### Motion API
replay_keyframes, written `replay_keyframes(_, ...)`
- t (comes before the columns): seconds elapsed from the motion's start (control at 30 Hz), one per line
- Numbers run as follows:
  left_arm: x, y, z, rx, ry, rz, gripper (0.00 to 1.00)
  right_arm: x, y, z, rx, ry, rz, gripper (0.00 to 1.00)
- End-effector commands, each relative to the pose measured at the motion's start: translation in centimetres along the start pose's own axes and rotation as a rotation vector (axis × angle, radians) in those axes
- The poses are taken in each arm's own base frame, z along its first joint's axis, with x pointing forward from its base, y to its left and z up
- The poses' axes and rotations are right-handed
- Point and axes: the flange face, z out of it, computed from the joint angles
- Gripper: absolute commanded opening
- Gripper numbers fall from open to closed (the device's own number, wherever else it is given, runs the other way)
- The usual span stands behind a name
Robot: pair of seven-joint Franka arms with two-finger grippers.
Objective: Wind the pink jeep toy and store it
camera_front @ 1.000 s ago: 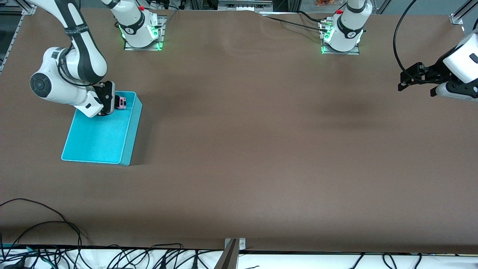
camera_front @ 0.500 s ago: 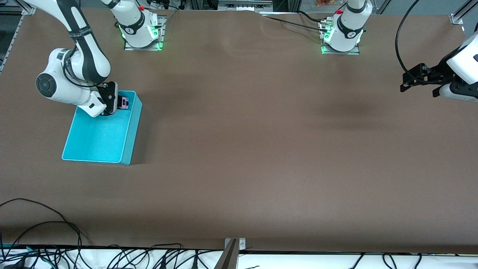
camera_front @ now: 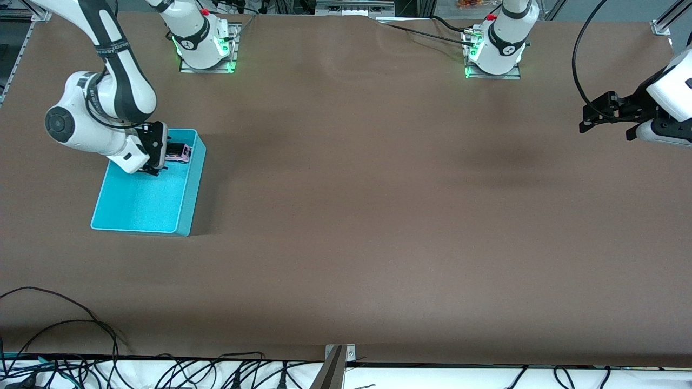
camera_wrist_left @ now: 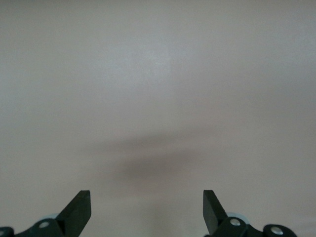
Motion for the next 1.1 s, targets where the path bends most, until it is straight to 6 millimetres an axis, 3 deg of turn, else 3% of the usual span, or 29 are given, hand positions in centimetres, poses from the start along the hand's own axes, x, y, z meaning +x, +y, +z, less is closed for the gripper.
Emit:
replay_keyframes(0.0, 0.3, 0.1, -0.7, -0.020, 0.010, -0.011, 1.00, 1.3, 2.7, -7.0, -0.034, 0.025, 0.021, 1.00)
replay_keyframes(0.2, 0.3, 0.1, -0.7, -0.020, 0.010, -0.011, 1.00, 3.1, 4.7, -15.9, -0.051, 0.032, 0.193, 1.00)
replay_keyframes(0.43, 0.3, 0.1, -0.7, -0.020, 0.010, -0.011, 1.00, 4.3, 4.6, -23.0, -0.094, 0.054, 0.541, 1.00)
replay_keyframes(0.7, 0.3, 0.1, -0.7, -0.020, 0.010, -0.011, 1.00, 4.8, 4.6, -28.8, -0.165, 0.115, 0.912, 1.00)
replay_keyframes(0.9, 0.3, 0.1, -0.7, -0.020, 0.010, -0.011, 1.00, 4.7, 4.5, -31.4, -0.177, 0.158, 1.229, 1.00)
replay_keyframes(1.07, 0.3, 0.1, -0.7, -0.022, 0.010, -0.011, 1.00, 4.5, 4.3, -33.8, -0.236, 0.174, 1.367, 1.00)
